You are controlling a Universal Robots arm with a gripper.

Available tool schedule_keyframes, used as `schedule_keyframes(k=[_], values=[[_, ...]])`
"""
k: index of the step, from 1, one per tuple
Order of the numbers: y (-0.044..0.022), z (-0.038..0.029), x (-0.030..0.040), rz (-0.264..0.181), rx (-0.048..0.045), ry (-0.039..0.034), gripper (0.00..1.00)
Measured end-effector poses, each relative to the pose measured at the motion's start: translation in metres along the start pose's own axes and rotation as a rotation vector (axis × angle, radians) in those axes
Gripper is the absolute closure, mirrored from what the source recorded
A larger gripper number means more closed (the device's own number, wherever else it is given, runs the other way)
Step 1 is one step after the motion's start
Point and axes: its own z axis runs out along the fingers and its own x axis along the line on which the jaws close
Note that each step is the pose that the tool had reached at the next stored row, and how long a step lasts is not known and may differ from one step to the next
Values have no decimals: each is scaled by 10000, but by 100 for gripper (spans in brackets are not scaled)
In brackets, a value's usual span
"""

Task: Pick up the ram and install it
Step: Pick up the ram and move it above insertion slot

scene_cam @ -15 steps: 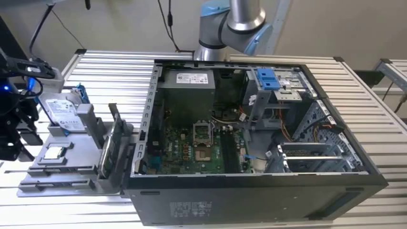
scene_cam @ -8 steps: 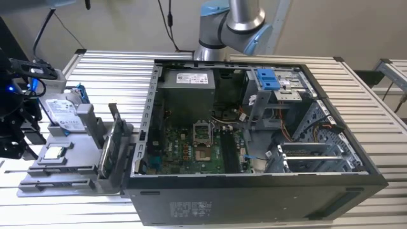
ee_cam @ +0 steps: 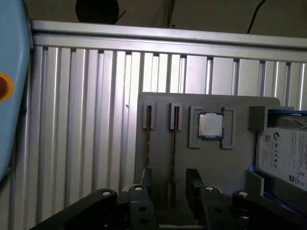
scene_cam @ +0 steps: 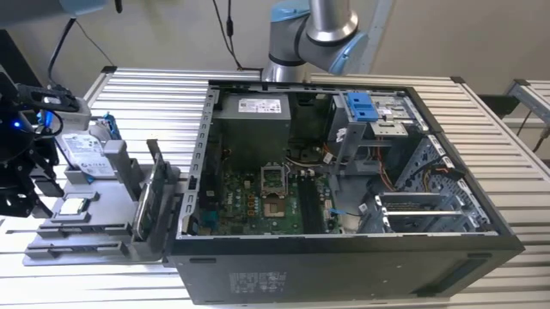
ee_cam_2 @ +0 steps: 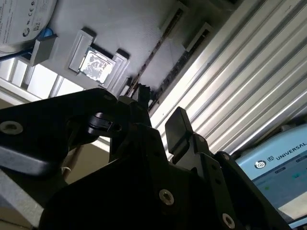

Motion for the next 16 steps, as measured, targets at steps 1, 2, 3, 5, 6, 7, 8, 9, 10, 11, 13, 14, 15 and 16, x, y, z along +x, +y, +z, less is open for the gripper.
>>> schedule_keyframes(k=[1, 2, 3, 5, 6, 7, 8, 9, 10, 11, 13, 14, 15, 16], values=[[0, 0, 0, 0, -1, 1, 58], [0, 1, 0, 0, -1, 1, 58], [0, 3, 0, 1, 1, -1, 58], [0, 3, 0, 1, 1, -1, 58], [0, 9, 0, 1, 3, -3, 58], [-1, 20, 1, 1, 7, -6, 58], [-1, 31, 2, 2, 5, -4, 58], [-1, 47, 3, 2, 6, -2, 58], [-2, 65, 6, 2, 13, -1, 58], [-3, 83, 9, 0, 23, -2, 58], [-5, 118, 14, 0, 44, -1, 58], [-5, 137, 17, -1, 55, 0, 58], [-6, 156, 19, -1, 67, 0, 58], [-7, 174, 20, -2, 78, 1, 58]])
